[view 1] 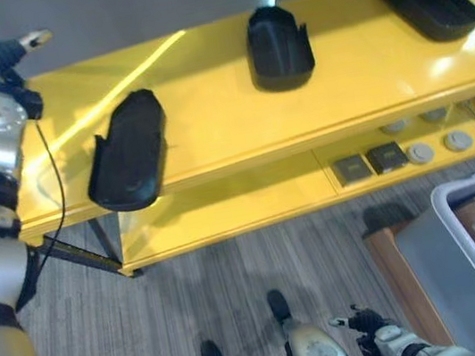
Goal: Move parts from the plastic box to the shelf.
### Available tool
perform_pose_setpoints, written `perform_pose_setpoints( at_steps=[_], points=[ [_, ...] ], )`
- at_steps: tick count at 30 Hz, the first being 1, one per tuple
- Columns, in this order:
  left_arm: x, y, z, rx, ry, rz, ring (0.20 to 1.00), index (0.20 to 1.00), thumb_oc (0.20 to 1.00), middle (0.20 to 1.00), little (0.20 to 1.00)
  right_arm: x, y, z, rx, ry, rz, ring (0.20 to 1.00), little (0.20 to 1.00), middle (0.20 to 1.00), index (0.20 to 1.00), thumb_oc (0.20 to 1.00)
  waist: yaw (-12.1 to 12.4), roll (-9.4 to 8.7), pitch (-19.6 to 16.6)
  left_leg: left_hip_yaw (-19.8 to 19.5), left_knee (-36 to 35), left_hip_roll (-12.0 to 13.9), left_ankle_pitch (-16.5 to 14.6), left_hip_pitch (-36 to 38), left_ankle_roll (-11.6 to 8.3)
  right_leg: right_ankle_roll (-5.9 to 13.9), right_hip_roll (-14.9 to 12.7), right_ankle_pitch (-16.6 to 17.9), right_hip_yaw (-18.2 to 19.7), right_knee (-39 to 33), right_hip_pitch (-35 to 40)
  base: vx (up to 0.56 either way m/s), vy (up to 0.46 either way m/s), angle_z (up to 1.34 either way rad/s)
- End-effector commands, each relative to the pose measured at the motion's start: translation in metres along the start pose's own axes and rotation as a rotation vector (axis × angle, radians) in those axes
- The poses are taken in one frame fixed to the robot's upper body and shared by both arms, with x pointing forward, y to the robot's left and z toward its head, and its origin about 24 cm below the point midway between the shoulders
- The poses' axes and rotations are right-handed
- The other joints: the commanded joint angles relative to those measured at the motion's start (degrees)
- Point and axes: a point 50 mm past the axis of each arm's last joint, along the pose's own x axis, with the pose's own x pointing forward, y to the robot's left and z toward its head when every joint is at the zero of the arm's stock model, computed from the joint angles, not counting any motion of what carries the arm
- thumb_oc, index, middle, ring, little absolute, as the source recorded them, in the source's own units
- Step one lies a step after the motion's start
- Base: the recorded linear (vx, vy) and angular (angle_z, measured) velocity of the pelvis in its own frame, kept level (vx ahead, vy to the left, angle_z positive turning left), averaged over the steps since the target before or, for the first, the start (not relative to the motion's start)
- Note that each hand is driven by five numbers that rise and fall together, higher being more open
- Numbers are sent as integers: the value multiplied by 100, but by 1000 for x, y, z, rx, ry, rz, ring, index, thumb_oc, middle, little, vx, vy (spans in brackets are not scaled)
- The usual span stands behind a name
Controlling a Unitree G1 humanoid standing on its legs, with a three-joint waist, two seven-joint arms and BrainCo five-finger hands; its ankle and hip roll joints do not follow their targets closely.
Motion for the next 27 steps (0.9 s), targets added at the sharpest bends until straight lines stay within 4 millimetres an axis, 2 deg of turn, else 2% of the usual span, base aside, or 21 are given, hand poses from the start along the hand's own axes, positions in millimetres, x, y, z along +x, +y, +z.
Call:
perform_pose_setpoints(
  at_steps=[1,4,8,10,15,16,23,27],
  points=[
    [-22,9,10,-100,-151,34,200,200,200,200,200,-3,-4,-24,-13,72,5,1000,1000,1000,1000,1000,51,141,-93,-232,2,279,-87,303,-165,517,-416,-246,-114,35,388,-8,46,6],
    [-71,-22,-4,-199,-166,-108,200,200,200,200,200,-7,1,-40,-2,110,26,1000,1000,1000,1000,1000,82,42,-195,-296,2,248,-154,432,-126,525,-457,-323,-174,102,543,-27,39,3],
    [-129,-60,-7,-405,-148,-286,200,200,200,200,200,-11,9,-52,23,148,39,1000,1000,1000,1000,1000,136,-77,-301,-415,2,222,-198,523,-86,498,-511,-421,-321,181,728,-18,33,28],
    [-144,-64,-10,-436,-130,-323,200,200,200,200,200,-12,14,-55,48,153,46,1000,1000,1000,1000,1000,153,-115,-328,-455,2,211,-212,538,-62,491,-534,-437,-359,197,775,-25,19,27],
    [-166,-67,-16,-423,-100,-370,200,200,200,200,200,-13,21,-54,58,140,64,1000,1000,1000,1000,1000,166,-159,-320,-455,2,172,-208,515,-26,492,-540,-420,-340,211,744,-45,8,2],
    [-176,-65,-23,-397,-71,-387,200,200,200,200,200,-13,25,-52,60,128,71,1000,1000,1000,1000,1000,182,-172,-273,-401,2,173,-192,466,-25,501,-535,-360,-285,184,670,-43,-1,-4],
    [-188,-56,-33,-382,-25,-401,200,200,200,200,200,-12,21,-53,70,132,57,1000,1000,1000,1000,1000,197,-136,-67,-226,2,195,-106,186,-44,543,-493,-146,-134,17,294,-83,-10,-13],
    [-196,-58,-43,-385,31,-408,200,200,200,200,200,-13,17,-58,65,147,48,1000,1000,1000,1000,1000,191,-100,31,-166,2,220,-48,82,-70,537,-477,-110,-106,11,169,-22,-15,-22]
  ],
)
